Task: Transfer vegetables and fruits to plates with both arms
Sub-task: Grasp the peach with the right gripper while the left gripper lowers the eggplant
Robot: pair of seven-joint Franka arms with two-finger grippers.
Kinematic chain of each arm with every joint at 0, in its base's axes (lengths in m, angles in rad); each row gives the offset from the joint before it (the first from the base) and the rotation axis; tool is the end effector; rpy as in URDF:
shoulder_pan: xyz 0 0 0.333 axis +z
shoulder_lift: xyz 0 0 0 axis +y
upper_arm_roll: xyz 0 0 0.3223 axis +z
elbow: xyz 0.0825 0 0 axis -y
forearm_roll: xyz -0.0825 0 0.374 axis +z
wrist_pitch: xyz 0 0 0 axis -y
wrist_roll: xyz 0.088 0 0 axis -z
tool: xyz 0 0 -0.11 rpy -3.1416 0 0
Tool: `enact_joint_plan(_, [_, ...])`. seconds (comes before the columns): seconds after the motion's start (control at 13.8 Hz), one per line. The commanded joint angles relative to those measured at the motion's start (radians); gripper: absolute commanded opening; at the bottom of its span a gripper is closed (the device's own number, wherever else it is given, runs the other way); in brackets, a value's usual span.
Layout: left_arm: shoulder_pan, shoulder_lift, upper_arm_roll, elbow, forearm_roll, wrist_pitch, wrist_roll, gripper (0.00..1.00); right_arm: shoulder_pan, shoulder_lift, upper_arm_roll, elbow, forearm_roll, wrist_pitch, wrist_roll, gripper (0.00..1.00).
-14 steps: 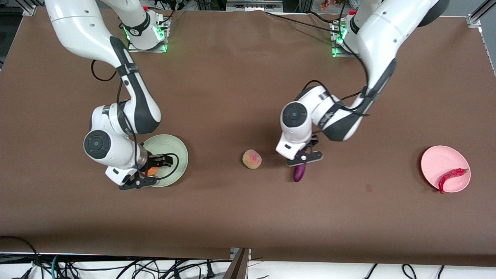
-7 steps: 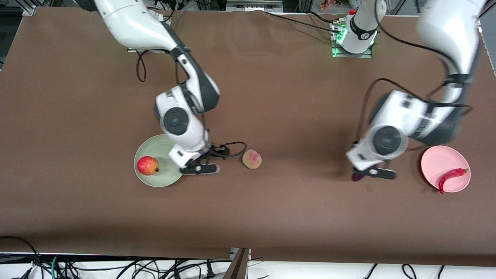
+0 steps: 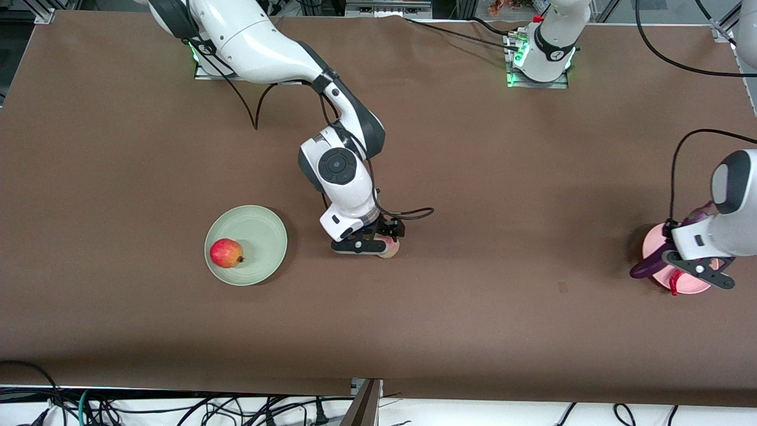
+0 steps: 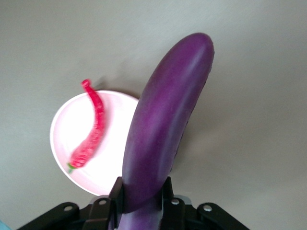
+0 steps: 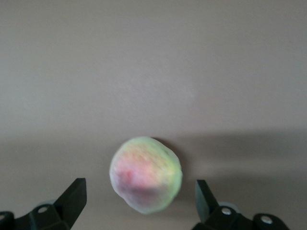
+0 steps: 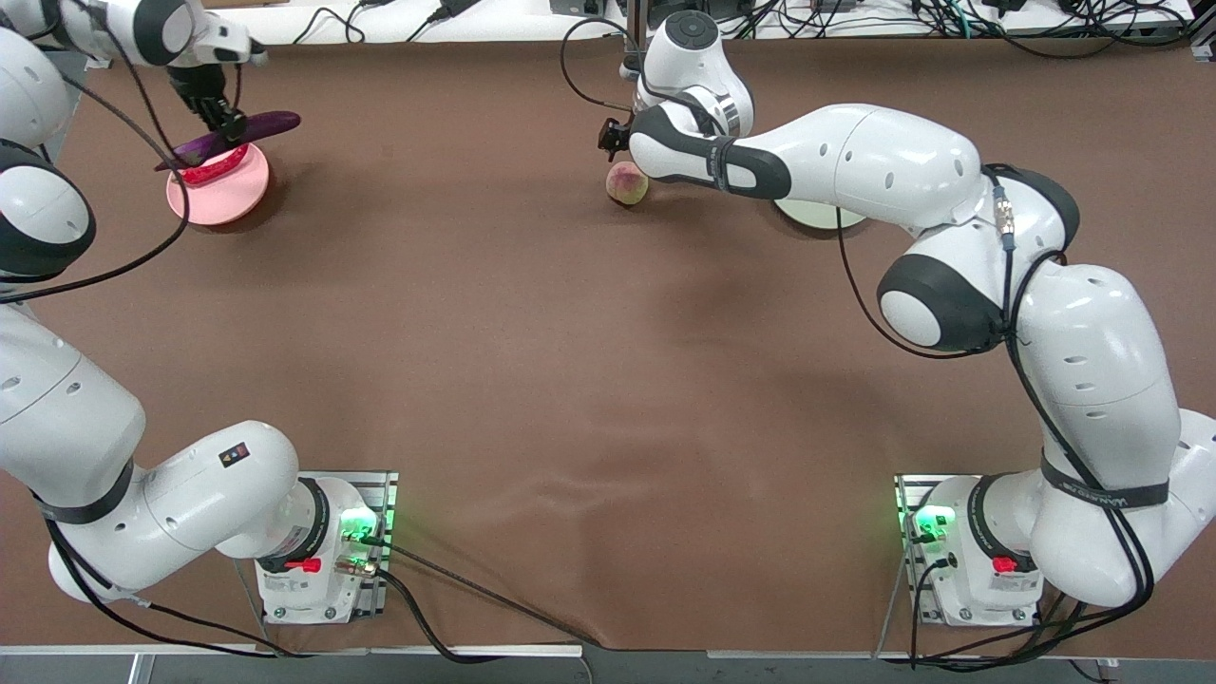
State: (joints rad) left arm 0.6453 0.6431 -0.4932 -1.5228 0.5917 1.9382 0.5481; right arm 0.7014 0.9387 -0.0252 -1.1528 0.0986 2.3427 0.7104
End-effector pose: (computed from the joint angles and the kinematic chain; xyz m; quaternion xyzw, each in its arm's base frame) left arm 0.6568 0.1966 0.3130 -0.9481 0.2867 0.1037 0.0900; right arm 0.6085 0.4989 0.2579 -0.9908 0.0402 -0.0773 0.1031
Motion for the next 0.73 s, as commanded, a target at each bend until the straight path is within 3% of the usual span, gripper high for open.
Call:
enact_joint_plan(0.0, [0.066,0.055,-0.008,-0.008,0.04,0.095,0.114,0.14,0.013,0.06,-0.012,0.059,-0.034,0.027,0.021,1.0])
enact_joint_plan(0.36, [0.175,0.089,-0.008,-0.051,0.04,0.257,0.304,0.21,0.024,0.087,-0.012,0.056,-0.051,0.058,0.056,1.0])
enact_joint_plan(0.44, [0.177,0.093,-0.008,-0.05,0.04,0.26,0.312,0.35,0.03,0.095,-0.013,0.053,-0.062,0.079,0.067,1.0])
enact_joint_plan(0.51, [0.177,0.095,-0.008,-0.051,0.033,0.26,0.314,0.99,0.029,0.097,-0.012,0.044,-0.069,0.09,0.069,1.0])
enact_joint_plan(0.65, [0.174,0.092,-0.01,-0.05,0.033,0.258,0.314,1.0,0.027,0.095,-0.012,0.028,-0.069,0.104,0.069,0.97])
